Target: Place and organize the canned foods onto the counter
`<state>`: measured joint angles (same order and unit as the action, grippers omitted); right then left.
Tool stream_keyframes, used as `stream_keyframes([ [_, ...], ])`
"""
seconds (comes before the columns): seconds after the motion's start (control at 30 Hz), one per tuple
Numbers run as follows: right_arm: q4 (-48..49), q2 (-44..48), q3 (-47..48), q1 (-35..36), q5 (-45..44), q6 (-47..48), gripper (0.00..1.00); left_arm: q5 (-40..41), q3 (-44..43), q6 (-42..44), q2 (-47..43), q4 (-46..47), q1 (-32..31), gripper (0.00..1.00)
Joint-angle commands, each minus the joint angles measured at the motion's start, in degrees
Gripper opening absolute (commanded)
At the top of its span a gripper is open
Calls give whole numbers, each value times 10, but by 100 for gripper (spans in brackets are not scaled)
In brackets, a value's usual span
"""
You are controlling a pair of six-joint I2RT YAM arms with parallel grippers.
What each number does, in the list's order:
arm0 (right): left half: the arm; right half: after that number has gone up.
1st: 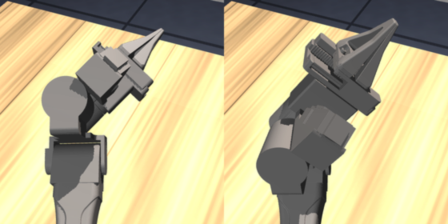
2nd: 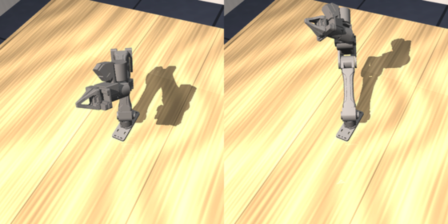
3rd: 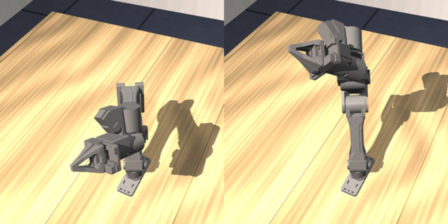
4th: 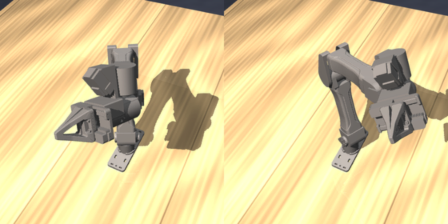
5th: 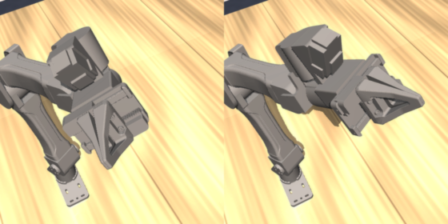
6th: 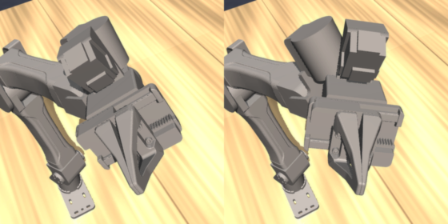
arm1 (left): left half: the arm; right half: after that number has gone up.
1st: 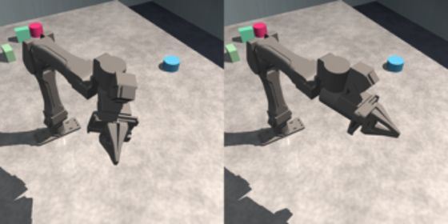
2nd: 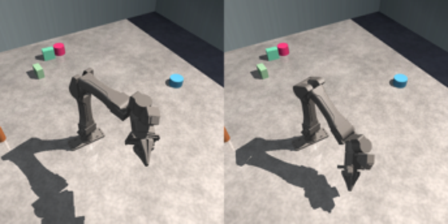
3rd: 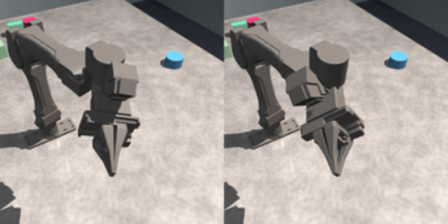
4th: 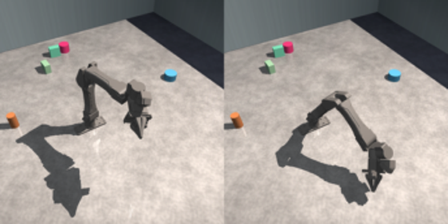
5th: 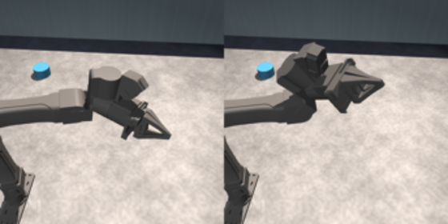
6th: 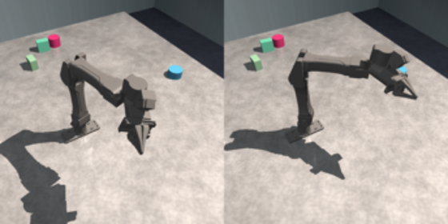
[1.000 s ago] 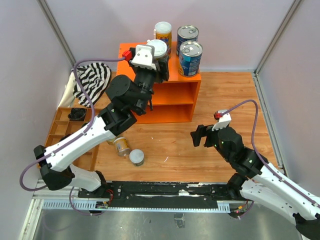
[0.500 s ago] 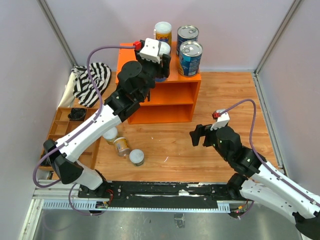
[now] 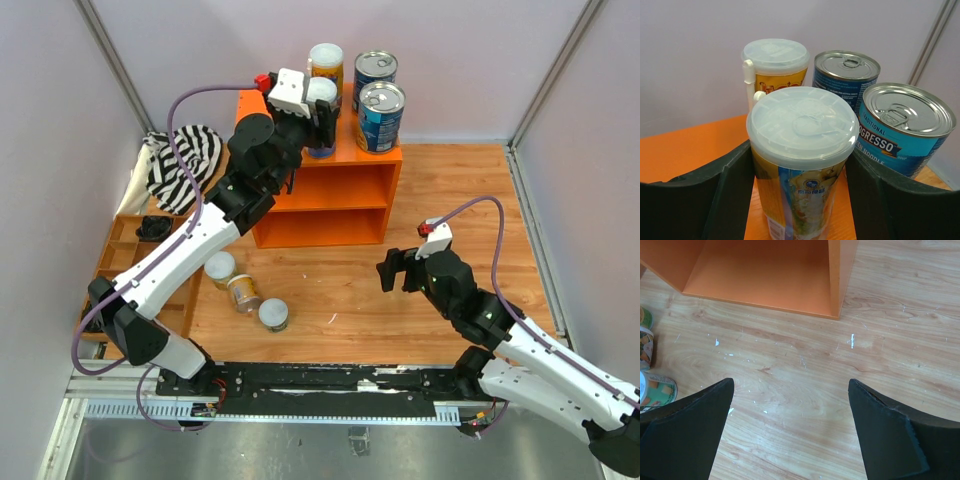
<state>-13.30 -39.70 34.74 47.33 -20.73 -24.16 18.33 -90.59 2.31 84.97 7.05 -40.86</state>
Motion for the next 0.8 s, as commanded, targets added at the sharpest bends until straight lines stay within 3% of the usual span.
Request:
stream_keyframes([
  [0.0,15,-3,-1,-11,3,6,97,-32,-15,-27,-6,88,19,0],
  [0.77,13,-14,11,-11,7,7,97,-67,-28,-24,19,63,30,0],
])
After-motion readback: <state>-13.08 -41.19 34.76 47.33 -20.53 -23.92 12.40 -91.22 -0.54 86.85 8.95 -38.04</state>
